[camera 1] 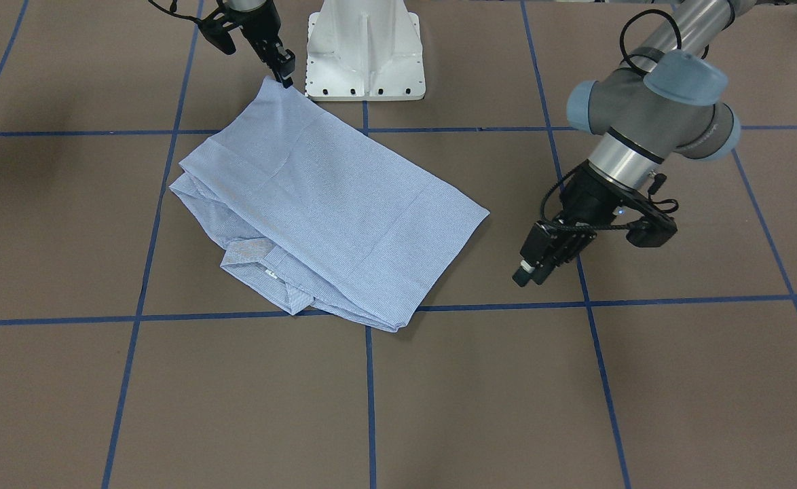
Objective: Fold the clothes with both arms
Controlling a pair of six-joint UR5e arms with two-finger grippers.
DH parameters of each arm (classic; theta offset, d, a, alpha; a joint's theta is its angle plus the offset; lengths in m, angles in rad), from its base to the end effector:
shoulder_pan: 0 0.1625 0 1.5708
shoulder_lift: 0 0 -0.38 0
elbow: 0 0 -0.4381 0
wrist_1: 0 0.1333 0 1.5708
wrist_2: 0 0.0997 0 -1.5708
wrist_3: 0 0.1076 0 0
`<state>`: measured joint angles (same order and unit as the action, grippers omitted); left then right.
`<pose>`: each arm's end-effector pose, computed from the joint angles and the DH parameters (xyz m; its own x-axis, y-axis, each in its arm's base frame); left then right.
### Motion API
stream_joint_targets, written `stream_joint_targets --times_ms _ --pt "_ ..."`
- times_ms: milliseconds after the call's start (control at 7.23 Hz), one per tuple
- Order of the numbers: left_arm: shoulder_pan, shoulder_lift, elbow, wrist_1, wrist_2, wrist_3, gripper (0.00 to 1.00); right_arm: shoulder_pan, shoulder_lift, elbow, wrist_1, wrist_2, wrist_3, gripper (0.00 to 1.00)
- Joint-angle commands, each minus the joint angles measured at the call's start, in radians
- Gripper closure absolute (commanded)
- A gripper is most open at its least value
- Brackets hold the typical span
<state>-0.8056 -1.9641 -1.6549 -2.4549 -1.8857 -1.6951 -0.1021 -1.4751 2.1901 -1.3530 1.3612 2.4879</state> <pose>0.3820 -0.5421 0.2359 0.0838 -0.2574 -0.9627 0.4901 0.8518 -0.1851 -0.5242 -0.1028 0.2361 0.3075 0.7490 0.5869 -0.5108 0.6503 -0.5623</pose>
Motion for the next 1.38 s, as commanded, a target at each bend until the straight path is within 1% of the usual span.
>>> stream_joint_targets --times_ms 0,138,277,415,554,692,830,969,1107,1246 --pt "0.109 0.107 -0.130 0.007 0.049 -0.024 0.38 0.089 0.018 0.017 0.000 -0.024 0.011 0.00" --pt "0.190 0.175 -0.161 0.007 0.148 -0.026 0.38 0.172 0.051 0.011 -0.002 -0.008 -0.003 0.00" --pt "0.272 0.183 -0.157 0.022 0.248 -0.046 0.38 0.312 0.055 0.028 -0.002 0.086 -0.007 0.00" --pt "0.298 0.172 -0.145 0.054 0.255 -0.055 0.38 0.461 0.059 0.033 0.000 0.262 -0.068 0.00" --pt "0.316 0.169 -0.120 0.057 0.255 -0.057 0.38 0.542 0.088 0.010 -0.002 0.316 -0.151 0.00" --pt "0.325 0.150 -0.099 0.057 0.255 -0.098 0.38 0.580 0.113 -0.056 0.003 0.315 -0.221 0.00" --pt "0.339 0.146 -0.095 0.059 0.257 -0.110 0.38 0.616 0.175 -0.137 0.006 0.317 -0.259 0.00" --pt "0.342 0.155 -0.095 0.060 0.257 -0.126 0.37 0.636 0.202 -0.168 0.006 0.317 -0.261 0.00" --pt "0.342 0.160 -0.089 0.071 0.257 -0.126 0.37 0.645 0.202 -0.171 0.006 0.317 -0.262 0.00" --pt "0.345 0.151 -0.095 0.155 0.258 -0.126 0.37 0.645 0.212 -0.173 0.006 0.317 -0.261 0.00"
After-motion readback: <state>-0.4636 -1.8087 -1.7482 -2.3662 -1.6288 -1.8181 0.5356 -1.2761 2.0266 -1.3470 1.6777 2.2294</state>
